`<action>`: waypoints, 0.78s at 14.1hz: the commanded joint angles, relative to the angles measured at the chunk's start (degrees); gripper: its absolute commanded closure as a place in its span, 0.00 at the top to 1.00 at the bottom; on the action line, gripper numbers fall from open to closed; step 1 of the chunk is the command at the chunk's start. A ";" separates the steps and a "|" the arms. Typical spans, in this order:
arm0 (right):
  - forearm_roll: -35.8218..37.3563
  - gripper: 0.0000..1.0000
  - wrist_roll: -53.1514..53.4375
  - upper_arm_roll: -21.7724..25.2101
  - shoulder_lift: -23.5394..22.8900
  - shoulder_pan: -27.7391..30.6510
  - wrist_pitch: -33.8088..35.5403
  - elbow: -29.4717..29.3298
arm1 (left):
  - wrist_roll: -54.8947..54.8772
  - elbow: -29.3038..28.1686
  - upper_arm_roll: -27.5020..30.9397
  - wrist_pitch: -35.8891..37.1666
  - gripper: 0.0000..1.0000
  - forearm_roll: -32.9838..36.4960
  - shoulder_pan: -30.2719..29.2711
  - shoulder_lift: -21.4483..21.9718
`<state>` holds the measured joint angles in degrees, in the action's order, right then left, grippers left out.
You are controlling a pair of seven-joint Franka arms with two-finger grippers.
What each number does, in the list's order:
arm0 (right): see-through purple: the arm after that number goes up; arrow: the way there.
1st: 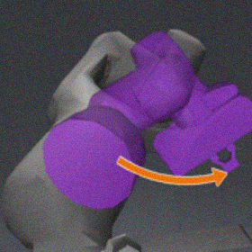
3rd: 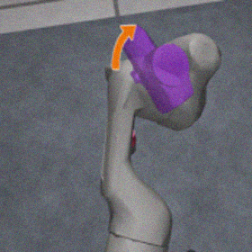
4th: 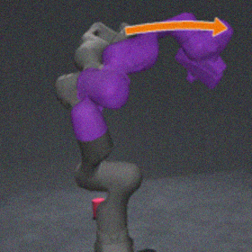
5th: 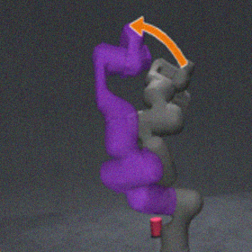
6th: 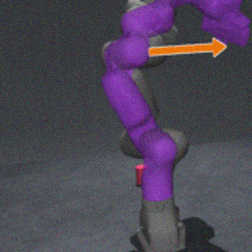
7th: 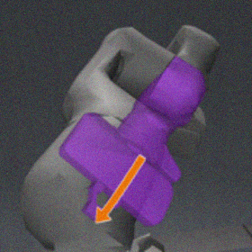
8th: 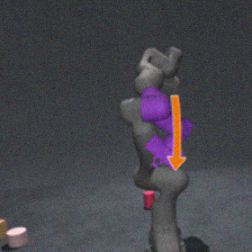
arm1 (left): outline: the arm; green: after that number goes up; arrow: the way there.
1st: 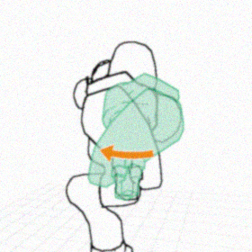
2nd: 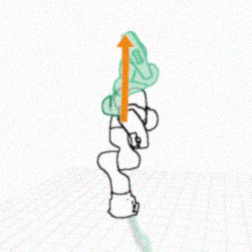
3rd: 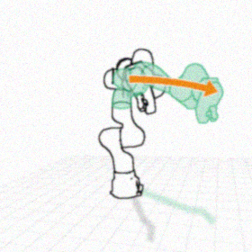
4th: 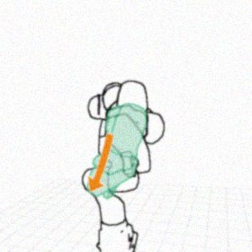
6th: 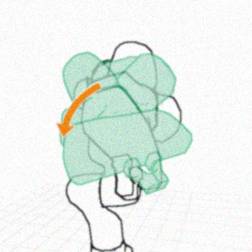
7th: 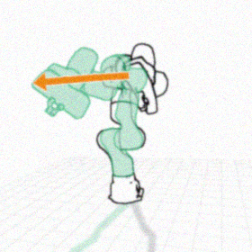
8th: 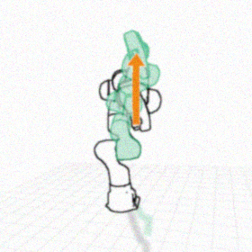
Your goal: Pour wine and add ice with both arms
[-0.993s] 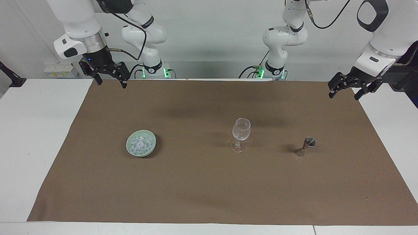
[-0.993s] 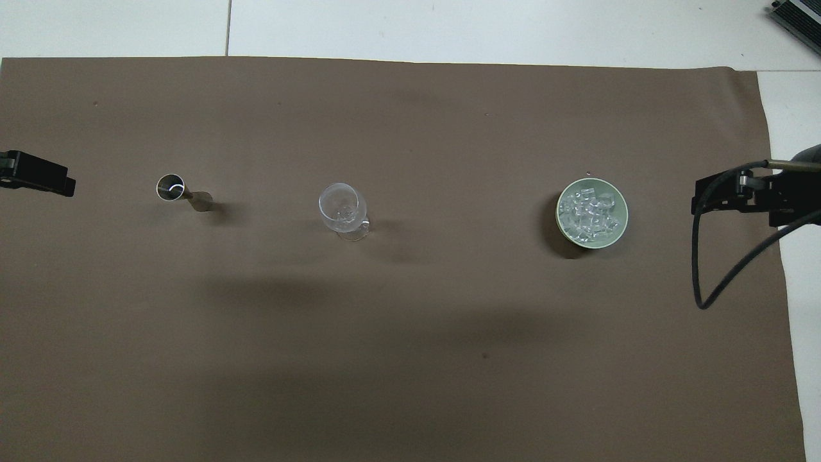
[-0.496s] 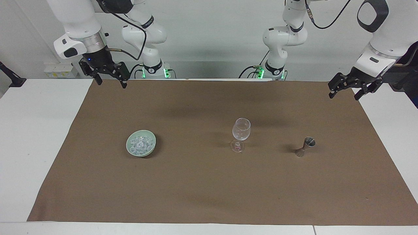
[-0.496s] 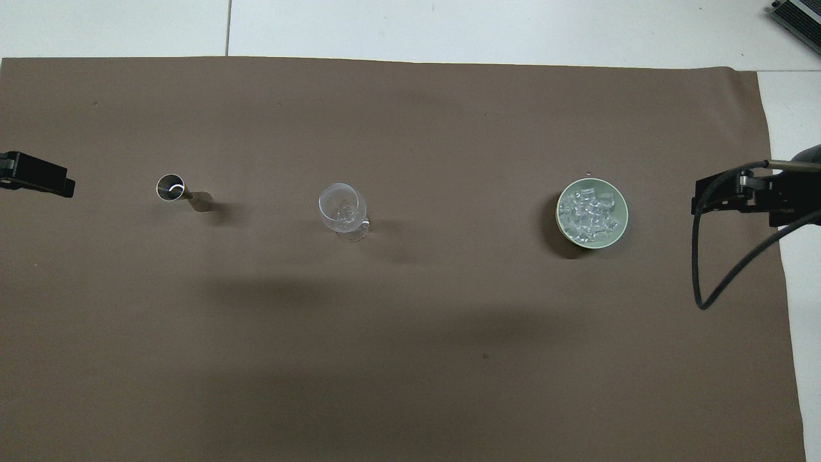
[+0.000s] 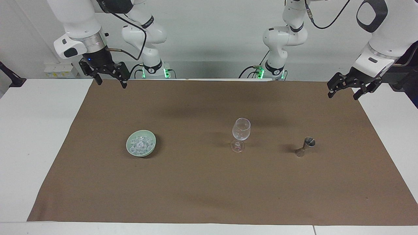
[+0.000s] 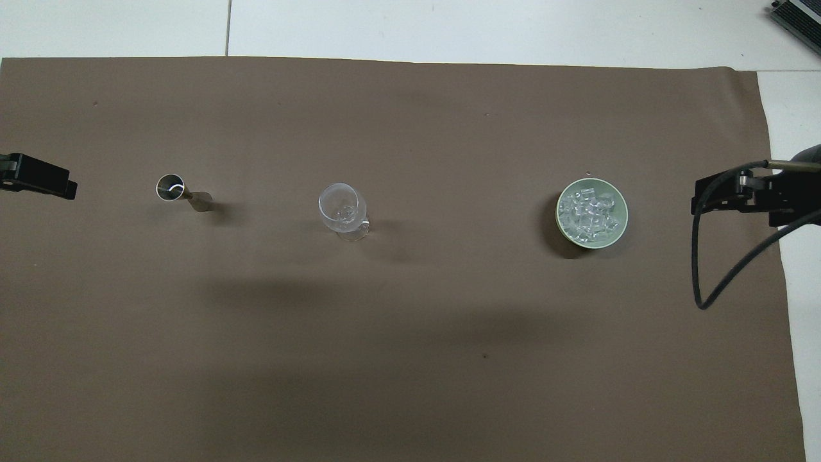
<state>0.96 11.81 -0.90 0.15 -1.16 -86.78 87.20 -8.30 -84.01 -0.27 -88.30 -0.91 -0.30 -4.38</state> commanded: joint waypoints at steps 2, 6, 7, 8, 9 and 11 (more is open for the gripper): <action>-0.96 1.00 -1.09 0.11 0.20 0.45 0.38 -0.01 | 0.57 -0.63 0.18 0.33 1.00 0.38 0.12 0.51; -0.97 1.00 -1.09 0.11 0.20 0.45 0.38 -0.01 | 0.31 -0.72 0.18 -0.29 1.00 0.38 0.12 0.68; -0.96 1.00 -1.09 0.11 0.20 0.45 0.38 -0.01 | 0.13 -0.72 0.18 -0.38 1.00 0.38 -0.05 0.68; -0.96 1.00 -1.09 0.11 0.20 0.45 0.38 -0.01 | -0.13 -0.81 0.18 -0.47 1.00 0.38 -0.05 0.51; -0.96 1.00 -1.09 0.11 0.20 0.45 0.38 -0.01 | -0.13 -0.81 0.18 -0.47 1.00 0.38 -0.05 0.33; -0.96 1.00 -1.09 0.11 0.20 0.45 0.38 0.07 | -0.31 -0.81 0.18 -0.82 1.00 -0.40 -0.23 0.25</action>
<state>0.96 11.81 -0.90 0.15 -1.16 -86.78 87.20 -8.30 -84.04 -0.20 -88.35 -0.97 -0.34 -4.45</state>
